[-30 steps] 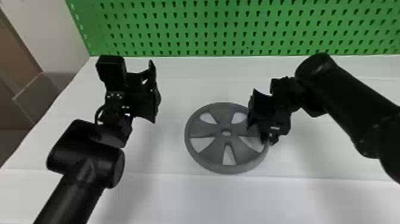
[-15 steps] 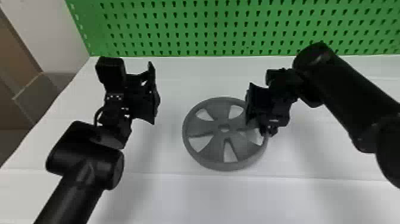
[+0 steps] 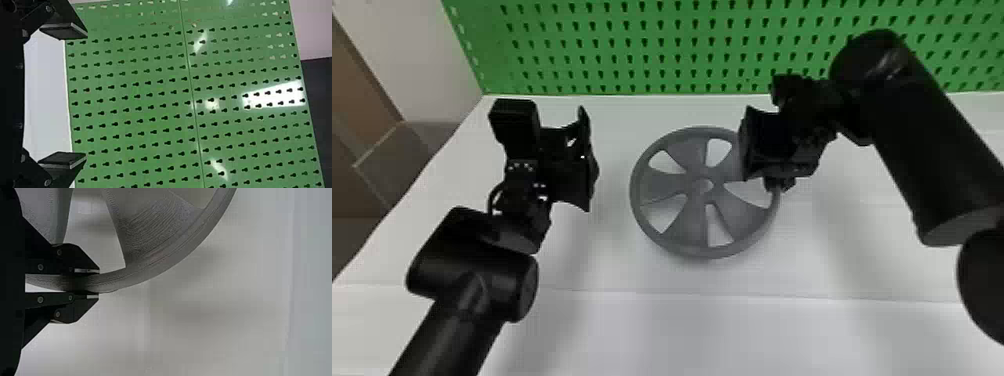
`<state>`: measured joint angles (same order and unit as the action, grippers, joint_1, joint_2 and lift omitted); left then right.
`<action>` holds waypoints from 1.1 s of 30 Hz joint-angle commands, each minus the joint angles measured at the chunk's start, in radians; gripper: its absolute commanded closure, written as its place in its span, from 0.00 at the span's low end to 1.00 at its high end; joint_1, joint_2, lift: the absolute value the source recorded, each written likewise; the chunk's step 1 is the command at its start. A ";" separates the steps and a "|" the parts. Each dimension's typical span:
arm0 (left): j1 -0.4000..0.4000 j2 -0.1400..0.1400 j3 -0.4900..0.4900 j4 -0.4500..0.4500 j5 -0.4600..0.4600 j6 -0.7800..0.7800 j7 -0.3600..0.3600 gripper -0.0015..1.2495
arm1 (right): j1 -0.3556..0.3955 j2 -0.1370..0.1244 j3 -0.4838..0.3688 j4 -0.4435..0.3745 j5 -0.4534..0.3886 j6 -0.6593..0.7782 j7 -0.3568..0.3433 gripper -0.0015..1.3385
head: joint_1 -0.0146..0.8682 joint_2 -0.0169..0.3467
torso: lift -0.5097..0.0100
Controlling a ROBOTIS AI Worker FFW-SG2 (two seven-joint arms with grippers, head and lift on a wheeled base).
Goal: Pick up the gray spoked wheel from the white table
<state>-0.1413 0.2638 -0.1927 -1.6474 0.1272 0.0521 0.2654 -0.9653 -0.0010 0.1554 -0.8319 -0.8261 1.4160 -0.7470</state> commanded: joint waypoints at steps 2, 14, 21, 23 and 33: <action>0.003 0.000 0.003 -0.002 0.002 0.000 0.000 0.15 | 0.080 -0.020 -0.036 -0.191 0.004 -0.049 0.000 0.96 | 0.90 0.35 | 0.81; 0.026 -0.002 0.026 -0.015 0.012 -0.011 0.000 0.15 | 0.243 -0.053 -0.039 -0.509 0.191 -0.212 0.176 0.95 | 0.90 0.34 | 0.81; 0.040 -0.002 0.042 -0.029 0.017 -0.015 0.000 0.15 | 0.323 -0.056 -0.045 -0.564 0.377 -0.373 0.433 0.95 | 0.90 0.34 | 0.81; 0.045 -0.002 0.044 -0.031 0.019 -0.018 0.000 0.15 | 0.353 -0.054 -0.051 -0.584 0.424 -0.437 0.471 0.95 | 0.90 0.34 | 0.81; 0.062 -0.011 0.056 -0.038 0.031 -0.035 0.000 0.15 | 0.476 -0.036 -0.094 -0.596 0.631 -0.822 0.683 0.95 | 0.90 0.34 | 0.81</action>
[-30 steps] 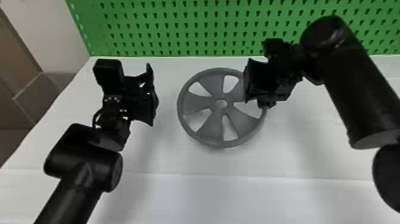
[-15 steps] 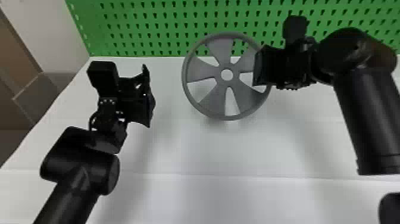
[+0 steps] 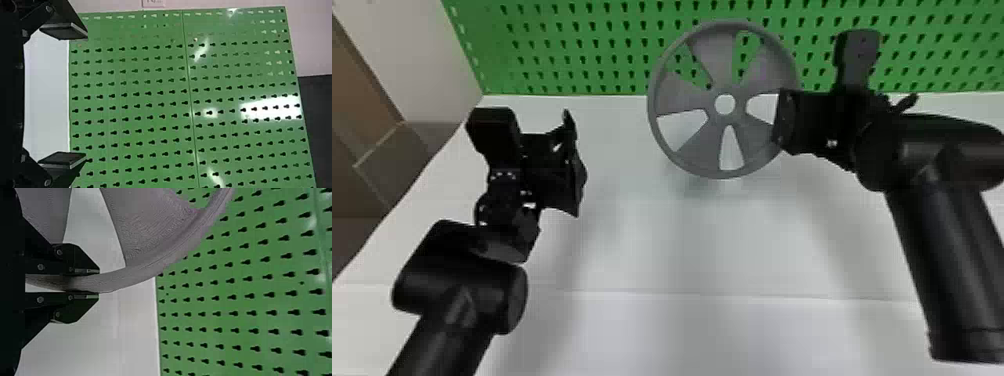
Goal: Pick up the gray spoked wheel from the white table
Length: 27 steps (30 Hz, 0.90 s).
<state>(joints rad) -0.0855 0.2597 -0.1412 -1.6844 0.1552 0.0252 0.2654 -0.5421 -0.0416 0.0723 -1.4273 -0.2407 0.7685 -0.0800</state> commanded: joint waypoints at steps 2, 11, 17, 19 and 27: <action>0.009 -0.013 0.009 -0.003 0.001 -0.011 0.000 0.15 | 0.074 0.005 -0.016 -0.001 0.058 -0.248 0.025 0.95 | 0.90 0.35 | 0.81; 0.012 -0.030 0.012 -0.004 -0.005 -0.018 0.000 0.15 | 0.136 0.006 -0.029 0.001 0.103 -0.500 0.048 0.95 | 0.90 0.35 | 0.81; 0.016 -0.043 0.017 -0.004 -0.005 -0.019 -0.003 0.15 | 0.177 0.025 -0.066 0.007 0.135 -0.603 0.045 0.95 | 0.90 0.35 | 0.81; 0.018 -0.048 0.018 -0.004 -0.005 -0.019 -0.006 0.15 | 0.188 0.022 -0.066 0.008 0.133 -0.604 0.043 0.95 | 0.90 0.35 | 0.81; 0.024 -0.073 0.038 -0.004 -0.020 -0.027 -0.015 0.15 | 0.223 0.017 -0.049 0.018 0.146 -0.695 0.023 0.95 | 0.90 0.35 | 0.81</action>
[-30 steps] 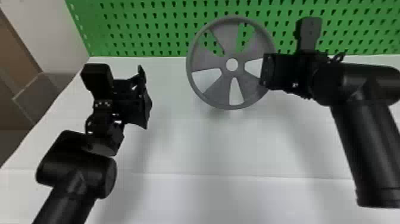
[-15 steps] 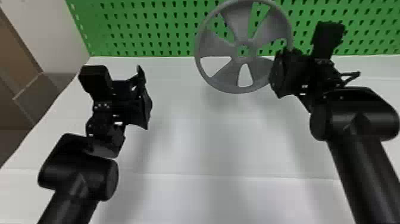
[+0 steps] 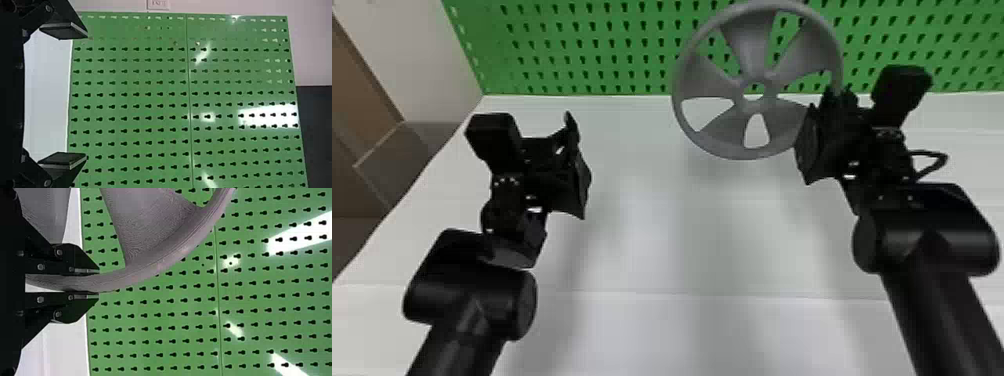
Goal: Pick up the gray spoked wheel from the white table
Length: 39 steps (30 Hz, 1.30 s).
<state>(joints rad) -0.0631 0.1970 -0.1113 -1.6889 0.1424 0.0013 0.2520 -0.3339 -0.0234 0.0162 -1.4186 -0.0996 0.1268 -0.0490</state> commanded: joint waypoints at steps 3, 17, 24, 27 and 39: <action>0.003 -0.016 0.015 0.000 -0.007 -0.006 -0.007 0.15 | 0.021 -0.001 0.008 0.010 -0.006 -0.059 -0.012 0.95 | 0.90 0.35 | 0.81; 0.011 -0.021 0.027 0.000 0.000 -0.007 -0.011 0.15 | 0.036 -0.001 0.010 0.010 -0.005 -0.101 -0.015 0.94 | 0.90 0.34 | 0.81; 0.011 -0.027 0.032 0.000 -0.003 -0.006 -0.011 0.15 | 0.047 0.000 0.007 0.009 -0.009 -0.105 -0.015 0.94 | 0.90 0.35 | 0.81; 0.011 -0.030 0.035 0.000 -0.012 -0.003 -0.011 0.15 | 0.050 0.000 0.005 0.009 -0.009 -0.108 -0.015 0.94 | 0.90 0.35 | 0.81; 0.012 -0.042 0.047 0.000 -0.021 0.025 -0.011 0.15 | 0.072 0.003 -0.005 0.007 -0.008 -0.141 -0.019 0.94 | 0.90 0.35 | 0.81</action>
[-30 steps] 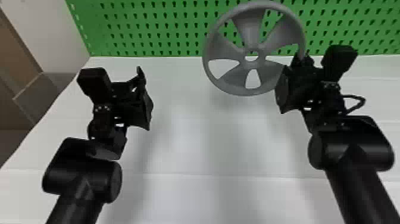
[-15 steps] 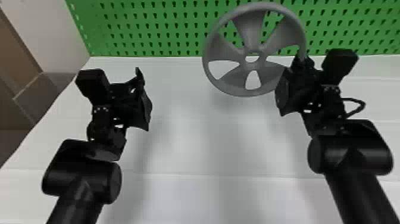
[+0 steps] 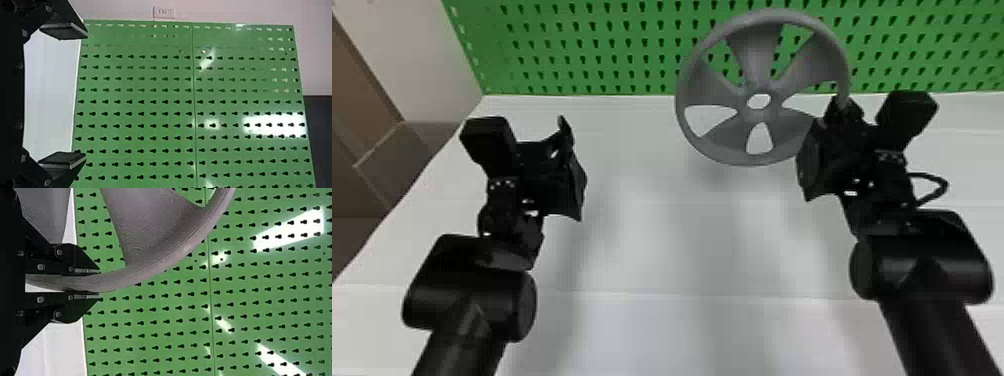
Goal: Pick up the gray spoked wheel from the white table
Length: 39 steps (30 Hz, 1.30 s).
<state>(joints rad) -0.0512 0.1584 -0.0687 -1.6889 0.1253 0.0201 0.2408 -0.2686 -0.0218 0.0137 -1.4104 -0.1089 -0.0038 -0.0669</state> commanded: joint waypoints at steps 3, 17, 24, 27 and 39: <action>-0.001 -0.008 0.007 0.000 -0.007 0.011 0.000 0.15 | 0.011 0.003 -0.003 -0.002 0.005 -0.012 -0.001 0.94 | 0.90 0.35 | 0.81; -0.004 -0.014 0.015 0.000 -0.015 0.020 0.000 0.15 | 0.020 0.002 0.005 -0.012 0.015 -0.015 -0.001 0.94 | 0.90 0.35 | 0.81; -0.004 -0.014 0.014 0.000 -0.016 0.020 0.000 0.15 | 0.017 -0.001 0.011 -0.012 0.015 -0.015 -0.001 0.94 | 0.90 0.35 | 0.81; -0.003 -0.014 0.014 0.000 -0.016 0.020 0.000 0.15 | 0.017 -0.001 0.011 -0.013 0.015 -0.015 -0.001 0.94 | 0.90 0.35 | 0.81; -0.003 -0.014 0.012 0.000 -0.016 0.026 0.000 0.15 | 0.016 -0.004 0.012 -0.019 0.020 -0.010 -0.001 0.94 | 0.90 0.35 | 0.81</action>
<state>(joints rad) -0.0529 0.1442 -0.0547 -1.6889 0.1116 0.0426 0.2408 -0.2525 -0.0248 0.0257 -1.4295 -0.0895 -0.0175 -0.0676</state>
